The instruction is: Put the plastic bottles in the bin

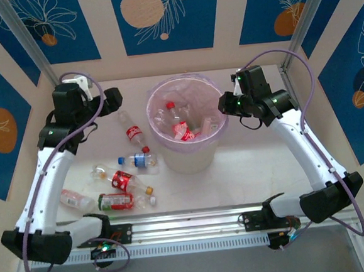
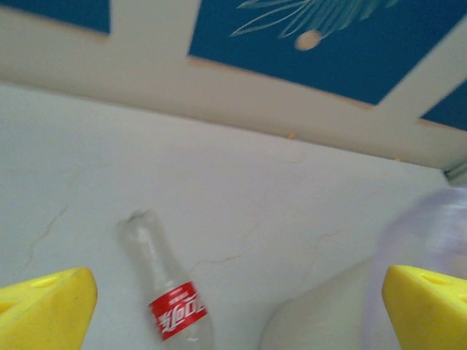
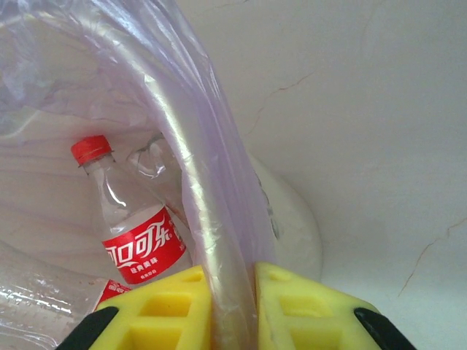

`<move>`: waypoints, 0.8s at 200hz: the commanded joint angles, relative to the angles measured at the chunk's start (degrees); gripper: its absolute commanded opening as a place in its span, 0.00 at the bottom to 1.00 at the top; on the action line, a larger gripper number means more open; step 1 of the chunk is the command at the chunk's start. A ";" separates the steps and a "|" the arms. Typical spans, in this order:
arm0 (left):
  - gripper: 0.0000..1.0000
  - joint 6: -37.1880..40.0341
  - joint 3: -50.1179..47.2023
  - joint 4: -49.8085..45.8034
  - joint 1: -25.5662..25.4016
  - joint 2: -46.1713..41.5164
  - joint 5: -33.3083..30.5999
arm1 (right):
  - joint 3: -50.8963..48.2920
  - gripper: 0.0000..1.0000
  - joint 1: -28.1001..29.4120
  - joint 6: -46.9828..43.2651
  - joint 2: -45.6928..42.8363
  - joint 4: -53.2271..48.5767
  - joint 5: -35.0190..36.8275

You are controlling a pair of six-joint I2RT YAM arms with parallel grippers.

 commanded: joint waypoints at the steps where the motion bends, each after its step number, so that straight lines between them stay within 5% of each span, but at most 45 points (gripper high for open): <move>1: 1.00 -4.01 -2.96 4.77 1.07 8.90 6.40 | -0.44 0.19 0.85 0.28 -1.66 -0.45 -0.42; 65: 1.00 -7.06 -0.39 8.55 1.04 30.61 5.03 | -0.33 0.19 2.44 1.54 -2.45 -0.28 1.79; 160: 1.00 -8.58 -5.17 10.46 0.66 35.81 1.82 | 0.58 0.19 3.06 1.52 -2.02 -1.23 3.80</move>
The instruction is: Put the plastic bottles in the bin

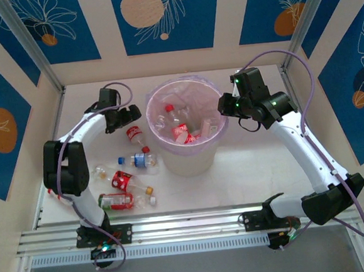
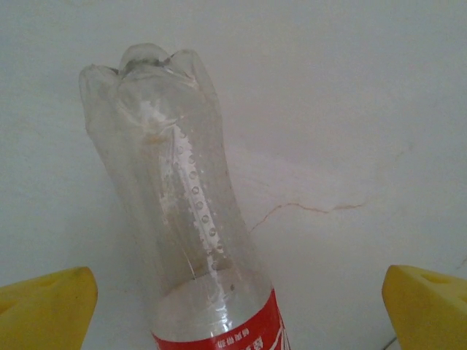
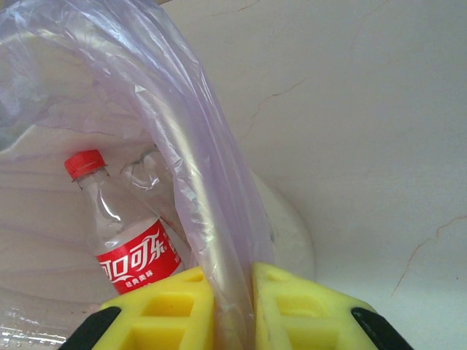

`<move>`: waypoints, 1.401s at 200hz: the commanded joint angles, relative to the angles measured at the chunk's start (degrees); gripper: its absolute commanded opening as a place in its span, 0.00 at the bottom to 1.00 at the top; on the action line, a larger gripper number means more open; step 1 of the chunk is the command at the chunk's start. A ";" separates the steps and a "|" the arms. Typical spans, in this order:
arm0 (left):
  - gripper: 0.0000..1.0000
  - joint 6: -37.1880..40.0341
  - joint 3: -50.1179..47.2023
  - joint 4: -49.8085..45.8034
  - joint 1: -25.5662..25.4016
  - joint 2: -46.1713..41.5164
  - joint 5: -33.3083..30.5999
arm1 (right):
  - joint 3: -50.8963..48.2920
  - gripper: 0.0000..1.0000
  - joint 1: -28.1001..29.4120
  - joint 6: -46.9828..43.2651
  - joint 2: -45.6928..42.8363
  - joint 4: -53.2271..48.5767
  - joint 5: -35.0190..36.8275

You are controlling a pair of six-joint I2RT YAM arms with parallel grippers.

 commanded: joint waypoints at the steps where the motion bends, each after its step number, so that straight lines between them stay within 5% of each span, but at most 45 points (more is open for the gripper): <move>1: 1.00 -1.48 -1.75 1.18 -0.18 2.13 -0.88 | 0.82 0.19 0.71 0.54 -1.16 -1.28 -0.14; 58: 0.96 -5.06 -4.99 6.25 -0.72 5.48 0.69 | 1.34 0.19 0.93 0.19 -0.06 -1.48 0.21; 134: 0.63 -5.89 -5.63 7.64 -1.36 6.65 -0.08 | 1.54 0.19 1.02 -0.08 -0.09 -2.08 1.09; 161: 0.61 -5.98 -5.08 7.54 -1.33 5.34 0.10 | 1.47 0.19 1.08 0.01 0.00 -2.16 1.18; 248: 0.52 -0.56 10.17 -2.02 1.41 -12.23 -4.81 | 1.61 0.19 1.71 0.11 -0.19 -1.77 2.53; 280: 0.50 0.52 15.79 -2.00 -2.09 -19.78 -4.94 | 1.60 0.18 1.64 0.00 -0.43 -1.77 3.20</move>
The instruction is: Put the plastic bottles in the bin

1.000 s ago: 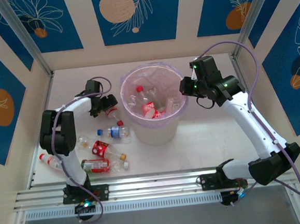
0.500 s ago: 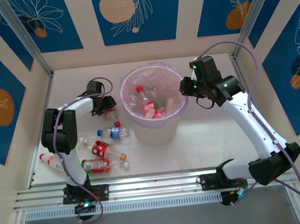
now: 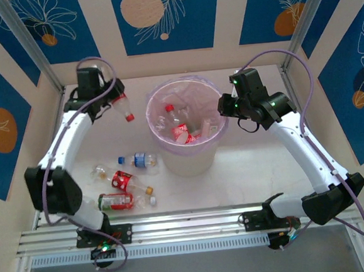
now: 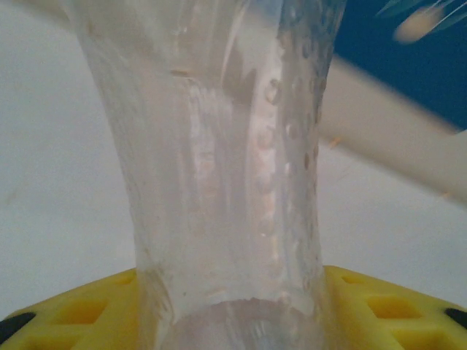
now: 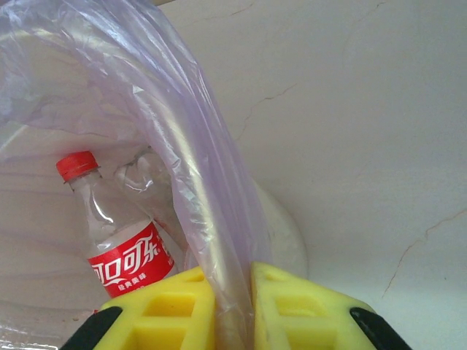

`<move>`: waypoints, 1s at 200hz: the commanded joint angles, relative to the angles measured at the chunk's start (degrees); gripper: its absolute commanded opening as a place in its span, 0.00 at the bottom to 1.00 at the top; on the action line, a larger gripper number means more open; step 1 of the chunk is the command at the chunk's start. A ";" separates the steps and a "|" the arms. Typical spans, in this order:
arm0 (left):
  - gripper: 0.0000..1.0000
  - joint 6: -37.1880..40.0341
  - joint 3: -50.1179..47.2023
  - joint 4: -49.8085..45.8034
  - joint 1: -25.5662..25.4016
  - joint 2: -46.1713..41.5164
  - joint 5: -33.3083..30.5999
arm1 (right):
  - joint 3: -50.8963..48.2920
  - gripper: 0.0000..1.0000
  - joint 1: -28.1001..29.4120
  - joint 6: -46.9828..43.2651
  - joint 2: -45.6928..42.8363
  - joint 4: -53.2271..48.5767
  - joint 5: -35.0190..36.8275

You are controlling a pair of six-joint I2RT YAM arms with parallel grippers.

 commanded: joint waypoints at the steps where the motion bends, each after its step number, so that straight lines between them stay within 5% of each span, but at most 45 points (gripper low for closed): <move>1: 0.49 2.76 4.55 -2.57 -2.71 -5.74 -1.98 | 1.38 0.18 0.48 -0.02 -0.46 -1.46 0.53; 35: 0.35 8.69 10.04 -0.44 -14.10 -10.11 -5.99 | 1.36 0.18 0.41 0.03 -0.69 -1.41 0.87; 101: 0.00 16.23 9.56 5.49 -31.91 -6.58 -0.78 | 1.62 0.18 0.34 0.03 -0.44 -1.41 0.35; 200: 0.00 13.76 -3.01 6.68 -36.72 -4.54 -0.68 | 1.64 0.18 0.26 -0.40 0.07 -1.23 0.21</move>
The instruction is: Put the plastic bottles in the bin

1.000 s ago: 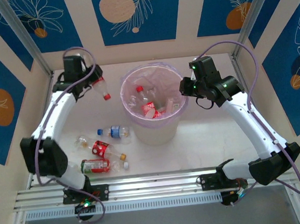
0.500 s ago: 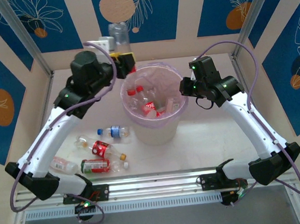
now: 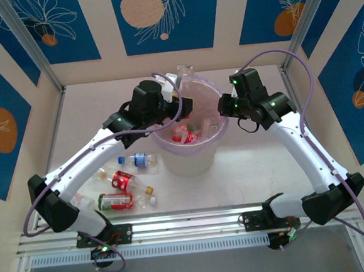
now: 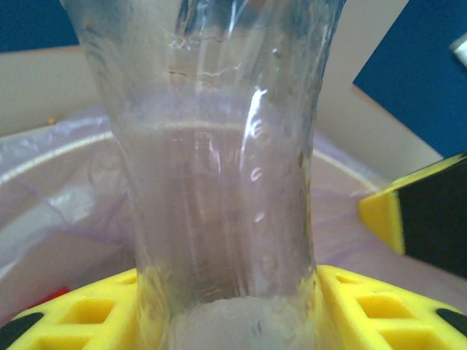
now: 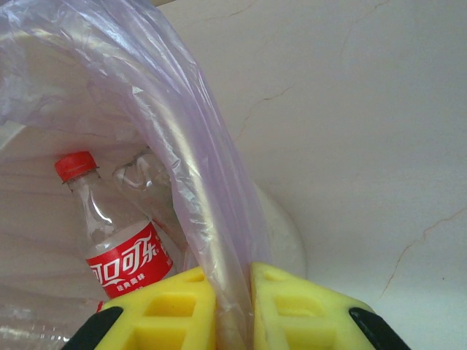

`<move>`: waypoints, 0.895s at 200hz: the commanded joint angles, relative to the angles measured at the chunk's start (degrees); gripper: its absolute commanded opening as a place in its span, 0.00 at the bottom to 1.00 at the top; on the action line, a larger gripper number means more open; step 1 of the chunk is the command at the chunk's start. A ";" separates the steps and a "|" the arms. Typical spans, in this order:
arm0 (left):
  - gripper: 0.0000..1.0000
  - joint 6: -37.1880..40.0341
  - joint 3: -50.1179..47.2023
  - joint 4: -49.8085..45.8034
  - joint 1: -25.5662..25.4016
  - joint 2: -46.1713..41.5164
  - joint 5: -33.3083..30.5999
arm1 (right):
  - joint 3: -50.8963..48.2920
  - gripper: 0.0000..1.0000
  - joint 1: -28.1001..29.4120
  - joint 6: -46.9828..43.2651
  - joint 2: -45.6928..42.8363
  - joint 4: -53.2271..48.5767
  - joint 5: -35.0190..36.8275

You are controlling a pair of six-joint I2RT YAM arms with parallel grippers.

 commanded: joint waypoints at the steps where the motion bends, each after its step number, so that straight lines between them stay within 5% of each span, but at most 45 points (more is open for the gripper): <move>1: 0.00 -0.92 -2.40 2.54 -0.54 -0.65 0.96 | 1.54 0.18 0.17 -0.34 0.08 -1.12 -0.15; 74: 0.05 -1.51 -5.06 1.57 -0.52 2.36 4.30 | 1.40 0.18 0.00 -0.29 0.96 -0.10 -0.43; 104: 0.39 -0.52 -4.81 1.35 -0.48 2.31 5.02 | 1.28 0.18 0.04 -0.11 1.01 -0.06 -0.41; 132: 0.44 0.91 -4.44 0.74 -0.54 1.52 4.75 | 1.40 0.17 0.10 -0.21 1.27 0.00 -0.50; 150: 0.70 1.63 -3.97 0.20 -0.53 1.17 4.93 | 1.53 0.17 0.09 -0.30 1.66 -0.06 -0.58; 179: 0.81 2.89 -2.48 -0.68 -0.49 0.82 5.02 | 1.88 0.17 0.15 -0.37 1.94 -0.15 -0.50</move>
